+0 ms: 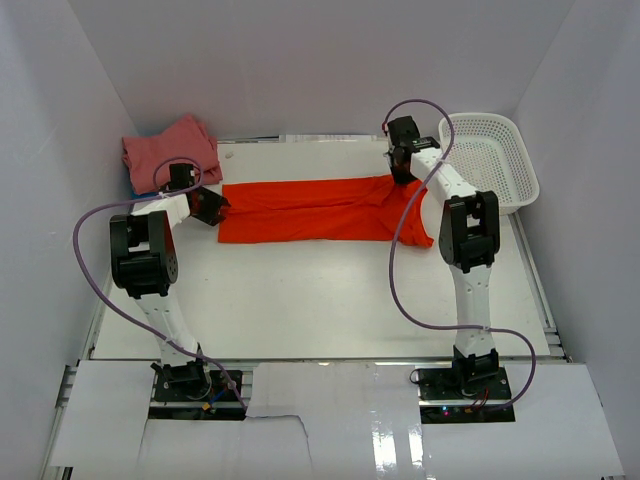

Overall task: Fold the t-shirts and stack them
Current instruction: Fold the other side of the tshirt into a rectangle

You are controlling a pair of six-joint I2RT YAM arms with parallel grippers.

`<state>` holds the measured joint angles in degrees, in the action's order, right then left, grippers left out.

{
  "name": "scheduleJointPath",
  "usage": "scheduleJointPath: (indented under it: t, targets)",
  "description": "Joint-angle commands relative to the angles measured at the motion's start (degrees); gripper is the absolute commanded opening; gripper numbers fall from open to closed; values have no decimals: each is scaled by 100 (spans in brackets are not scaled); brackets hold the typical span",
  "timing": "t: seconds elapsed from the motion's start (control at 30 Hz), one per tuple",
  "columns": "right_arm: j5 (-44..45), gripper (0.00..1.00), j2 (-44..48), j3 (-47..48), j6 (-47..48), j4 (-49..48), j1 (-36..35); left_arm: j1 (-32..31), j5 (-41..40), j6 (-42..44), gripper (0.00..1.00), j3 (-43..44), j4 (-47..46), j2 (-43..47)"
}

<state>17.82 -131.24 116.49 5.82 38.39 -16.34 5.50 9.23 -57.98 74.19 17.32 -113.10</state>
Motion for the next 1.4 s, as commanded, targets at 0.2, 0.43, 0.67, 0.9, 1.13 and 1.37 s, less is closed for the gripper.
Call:
scheduleJointPath:
  t: [0.2, 0.43, 0.67, 0.9, 1.13, 1.37]
  targets:
    - [-69, 28, -244, 252, 59, -446, 52, -31, -88, -38, 79, -10, -124, 297]
    - [203, 38, -78, 155, 6, -701, 52, -84, -369, 58, 79, -309, -89, 1184]
    - [293, 64, 1009, -643, -256, -693, 60, -453, -554, 655, 79, -467, 193, 2203]
    - [-1262, 76, 2593, -2875, -959, -754, 420, -1077, -765, 1560, 79, -1091, 26, 2872]
    - [-2564, 79, 3745, -4519, -1460, -1114, 842, -1095, 95, 2150, 79, -1697, -843, 2688]
    - [-3530, 76, 3825, -5381, -1628, -1659, 1290, -1112, 132, 2229, 79, -1435, -994, 1827]
